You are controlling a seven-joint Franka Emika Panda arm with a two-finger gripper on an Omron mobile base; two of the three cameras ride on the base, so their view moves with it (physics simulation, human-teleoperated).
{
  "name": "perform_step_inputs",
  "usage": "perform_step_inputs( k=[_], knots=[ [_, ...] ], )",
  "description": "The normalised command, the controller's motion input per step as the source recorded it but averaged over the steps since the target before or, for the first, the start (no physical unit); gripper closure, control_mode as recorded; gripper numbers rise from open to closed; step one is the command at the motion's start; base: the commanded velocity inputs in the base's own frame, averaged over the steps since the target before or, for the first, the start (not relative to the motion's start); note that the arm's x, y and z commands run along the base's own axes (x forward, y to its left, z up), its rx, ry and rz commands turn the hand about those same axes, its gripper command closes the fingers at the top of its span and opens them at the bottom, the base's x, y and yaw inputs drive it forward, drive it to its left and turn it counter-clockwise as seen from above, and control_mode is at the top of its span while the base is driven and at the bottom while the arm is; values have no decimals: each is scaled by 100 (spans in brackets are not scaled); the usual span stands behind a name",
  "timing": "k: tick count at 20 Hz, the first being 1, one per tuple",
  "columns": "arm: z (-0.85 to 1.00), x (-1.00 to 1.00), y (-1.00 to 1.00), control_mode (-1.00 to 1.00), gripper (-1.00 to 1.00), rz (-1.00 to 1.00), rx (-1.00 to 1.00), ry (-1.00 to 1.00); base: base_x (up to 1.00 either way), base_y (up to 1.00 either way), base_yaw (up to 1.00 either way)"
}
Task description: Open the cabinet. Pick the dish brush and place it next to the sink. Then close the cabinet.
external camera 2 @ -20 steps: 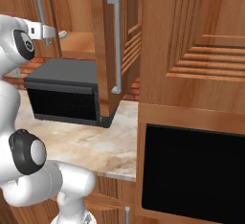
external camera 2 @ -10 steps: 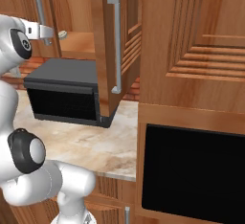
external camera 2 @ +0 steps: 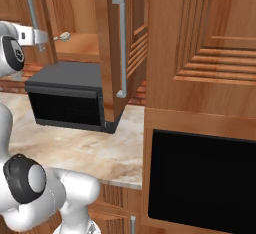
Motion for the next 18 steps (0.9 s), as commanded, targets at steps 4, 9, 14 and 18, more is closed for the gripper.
perform_step_inputs(
  k=[4,9,14,18],
  knots=[
    [0,-93,57,-100,100,12,0,-5,0,0,0],
    [6,-86,53,-100,100,9,0,-6,0,0,0],
    [15,-83,64,-100,100,7,0,-4,0,0,0],
    [19,-68,68,-100,100,5,0,-1,0,0,0]
  ],
)
